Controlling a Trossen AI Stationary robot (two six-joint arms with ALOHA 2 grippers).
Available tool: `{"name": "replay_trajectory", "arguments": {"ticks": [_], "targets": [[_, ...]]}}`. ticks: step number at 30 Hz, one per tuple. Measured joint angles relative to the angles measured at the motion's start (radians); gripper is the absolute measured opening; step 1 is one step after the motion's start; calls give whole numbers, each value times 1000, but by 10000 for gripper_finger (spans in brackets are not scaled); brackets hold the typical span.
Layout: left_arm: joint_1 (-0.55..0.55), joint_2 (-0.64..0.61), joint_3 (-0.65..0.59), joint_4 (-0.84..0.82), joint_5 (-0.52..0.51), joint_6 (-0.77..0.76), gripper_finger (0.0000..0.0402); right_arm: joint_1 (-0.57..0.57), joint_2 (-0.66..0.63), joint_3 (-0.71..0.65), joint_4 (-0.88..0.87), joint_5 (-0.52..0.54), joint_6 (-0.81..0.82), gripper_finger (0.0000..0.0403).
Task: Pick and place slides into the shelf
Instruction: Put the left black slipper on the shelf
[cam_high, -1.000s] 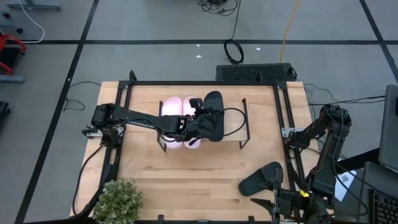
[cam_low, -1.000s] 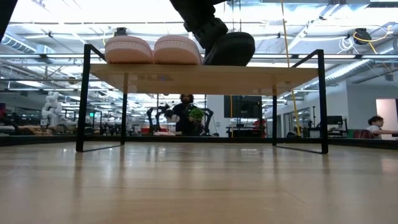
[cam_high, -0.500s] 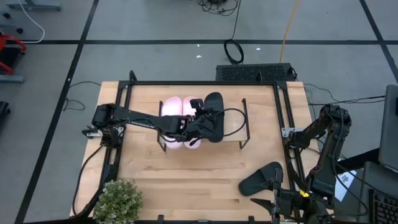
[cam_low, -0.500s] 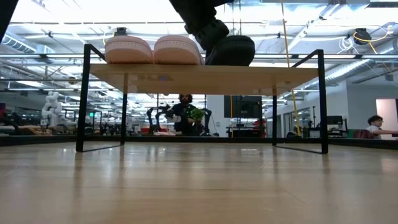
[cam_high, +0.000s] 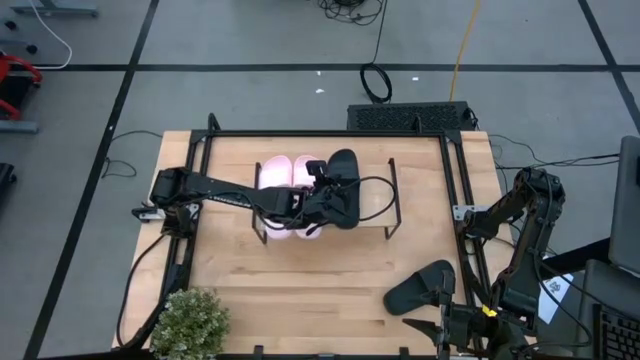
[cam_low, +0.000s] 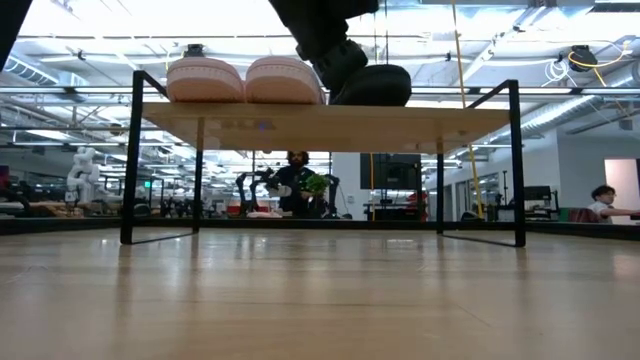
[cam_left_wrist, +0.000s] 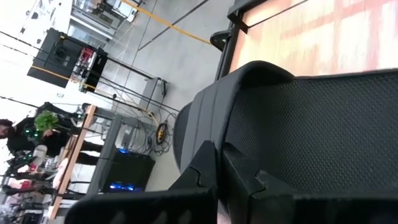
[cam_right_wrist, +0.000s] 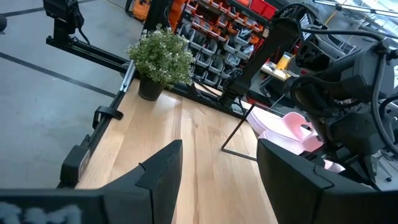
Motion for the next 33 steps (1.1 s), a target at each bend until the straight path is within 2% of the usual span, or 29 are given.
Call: {"name": "replay_trajectory", "arguments": {"ticks": [27, 33], "targets": [[-2, 0, 0, -2, 11, 46, 2, 0, 0, 0, 1, 0, -15, 199], [-2, 0, 6, 3, 14, 53, 18, 0, 0, 0, 2, 0, -15, 199]]}}
